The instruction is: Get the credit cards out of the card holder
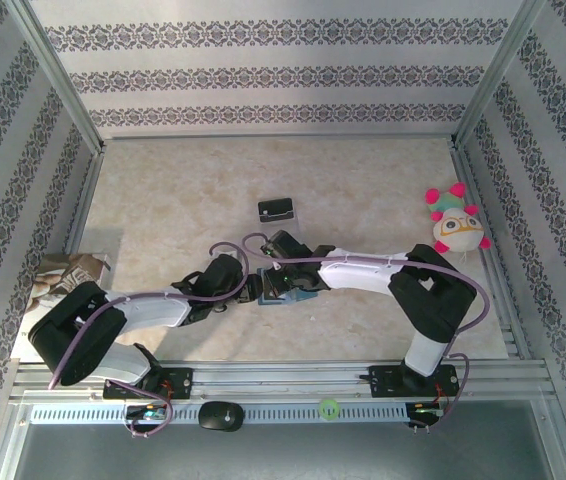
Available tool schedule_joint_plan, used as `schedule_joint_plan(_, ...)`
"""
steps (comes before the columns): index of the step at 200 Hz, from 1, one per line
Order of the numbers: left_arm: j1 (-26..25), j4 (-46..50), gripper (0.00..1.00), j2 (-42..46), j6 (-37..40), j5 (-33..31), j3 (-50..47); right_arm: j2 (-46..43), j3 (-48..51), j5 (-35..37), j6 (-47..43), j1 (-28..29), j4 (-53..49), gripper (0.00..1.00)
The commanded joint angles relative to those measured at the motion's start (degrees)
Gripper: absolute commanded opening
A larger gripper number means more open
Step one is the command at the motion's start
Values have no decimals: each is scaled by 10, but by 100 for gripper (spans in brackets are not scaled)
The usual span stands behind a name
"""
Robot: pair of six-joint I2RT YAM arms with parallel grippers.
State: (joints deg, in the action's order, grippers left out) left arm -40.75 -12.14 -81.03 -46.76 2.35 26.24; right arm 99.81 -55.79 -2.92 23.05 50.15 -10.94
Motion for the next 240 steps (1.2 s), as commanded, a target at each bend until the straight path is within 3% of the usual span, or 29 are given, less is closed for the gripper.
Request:
schedule_joint_plan(1,5,-52,60,-50,-5,16,19,-20,25,-66,27,-7,37,0)
schedule_joint_plan(46,-4,-61,61,-87,-2,31,38,-38,56,-100,42,-20,73,0)
schedule_joint_plan(92,-7,-8,50,-98,3,30,57,-50,64,-101,48,-25,78,0)
schedule_joint_plan(135,-17,-37,41,-18,9,44,32,-48,66,-98,53,-26,86,0)
schedule_joint_plan(193,-45,-21,18,-44,16,47,59,-42,67,-101,58,-26,96,0)
schedule_joint_plan(226,-44,6,12,-50,10,36,62,-42,69,-101,59,-26,100,0)
schedule_joint_plan(240,-44,17,15,-33,12,30,59,-42,69,-101,60,-26,100,0)
